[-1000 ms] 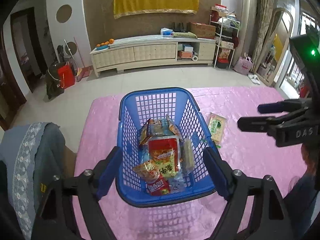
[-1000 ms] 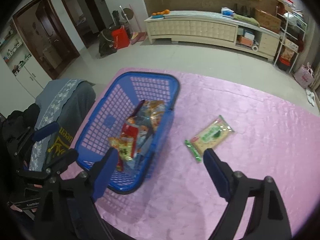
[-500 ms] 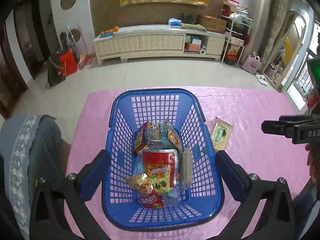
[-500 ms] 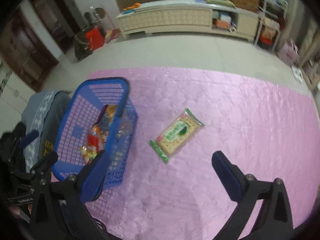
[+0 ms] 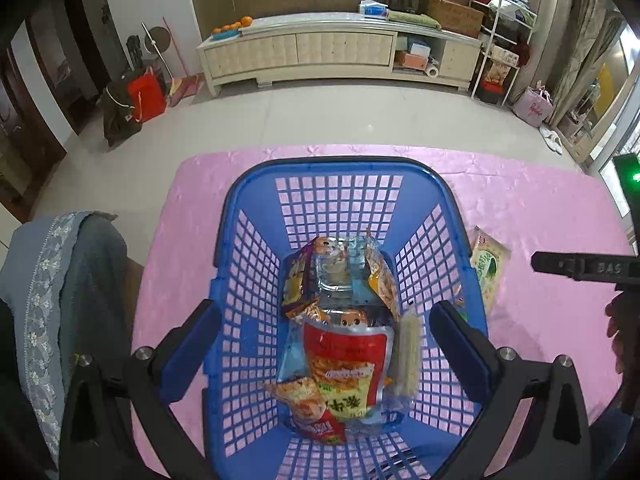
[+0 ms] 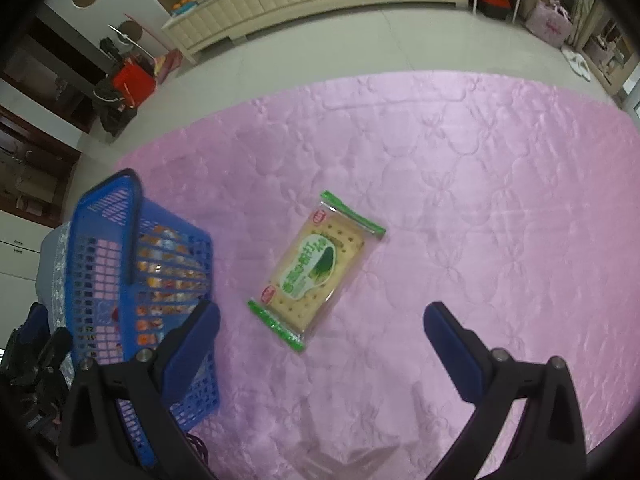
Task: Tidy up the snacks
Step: 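Reach the right tool to the green-and-white cracker pack and grasp it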
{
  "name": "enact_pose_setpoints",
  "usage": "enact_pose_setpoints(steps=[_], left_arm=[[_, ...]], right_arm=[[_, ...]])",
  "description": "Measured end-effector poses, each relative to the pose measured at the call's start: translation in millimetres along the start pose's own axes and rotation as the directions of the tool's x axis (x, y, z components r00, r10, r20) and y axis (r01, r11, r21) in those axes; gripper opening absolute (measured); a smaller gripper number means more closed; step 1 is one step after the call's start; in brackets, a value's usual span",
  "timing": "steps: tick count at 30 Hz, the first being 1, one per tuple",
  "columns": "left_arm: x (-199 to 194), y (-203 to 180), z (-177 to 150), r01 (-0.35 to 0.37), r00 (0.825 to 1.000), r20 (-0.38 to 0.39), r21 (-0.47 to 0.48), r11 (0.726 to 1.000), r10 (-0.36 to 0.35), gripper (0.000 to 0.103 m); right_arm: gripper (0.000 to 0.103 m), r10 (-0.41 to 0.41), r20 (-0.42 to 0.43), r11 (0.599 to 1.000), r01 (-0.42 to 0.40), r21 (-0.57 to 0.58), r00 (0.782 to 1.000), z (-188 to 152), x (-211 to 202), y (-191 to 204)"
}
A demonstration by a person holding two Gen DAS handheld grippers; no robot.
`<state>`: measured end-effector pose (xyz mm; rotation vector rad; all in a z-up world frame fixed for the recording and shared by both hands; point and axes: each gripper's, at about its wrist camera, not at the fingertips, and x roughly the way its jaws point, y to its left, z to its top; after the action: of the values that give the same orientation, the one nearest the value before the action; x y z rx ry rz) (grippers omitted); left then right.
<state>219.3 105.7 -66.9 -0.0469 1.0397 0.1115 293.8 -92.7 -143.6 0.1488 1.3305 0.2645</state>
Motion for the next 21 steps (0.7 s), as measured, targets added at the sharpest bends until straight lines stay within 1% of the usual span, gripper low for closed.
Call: enact_pose_setpoints(steps=[4, 10, 14, 17, 18, 20, 21], left_arm=[[15, 1, 5, 0.005, 1.0, -0.024, -0.012, 1.0, -0.006, 0.103], [31, 0, 11, 0.003, 0.999, -0.036, 0.003, 1.0, -0.003, 0.103], [41, 2, 15, 0.018, 0.999, -0.048, -0.005, 1.0, -0.018, 0.103], [47, 2, 19, 0.03, 0.998, -0.051, -0.016, 0.999, -0.031, 0.103], [48, 2, 20, 0.037, 0.998, -0.048, -0.019, 0.999, -0.038, 0.103], [50, 3, 21, 0.049, 0.998, -0.048, -0.021, 0.999, -0.05, 0.103], [50, 4, 21, 0.058, 0.997, -0.042, -0.022, 0.998, -0.059, 0.103]], right_arm=[[0.103, 0.018, -0.035, 1.0, -0.017, 0.026, 0.999, 6, 23, 1], [0.103, -0.002, -0.04, 0.999, 0.004, 0.041, 0.999, 13, 44, 9], [0.102, -0.024, -0.073, 0.998, 0.028, 0.049, 0.997, 18, 60, 13], [0.098, -0.04, -0.067, 0.998, 0.043, 0.041, 0.997, 21, 66, 18], [0.095, -0.041, -0.073, 0.998, 0.043, 0.036, 0.996, 23, 69, 21], [0.092, -0.05, -0.094, 0.998, 0.054, 0.038, 0.994, 26, 76, 23], [0.088, -0.056, -0.103, 0.997, 0.061, 0.045, 0.993, 27, 79, 23]])
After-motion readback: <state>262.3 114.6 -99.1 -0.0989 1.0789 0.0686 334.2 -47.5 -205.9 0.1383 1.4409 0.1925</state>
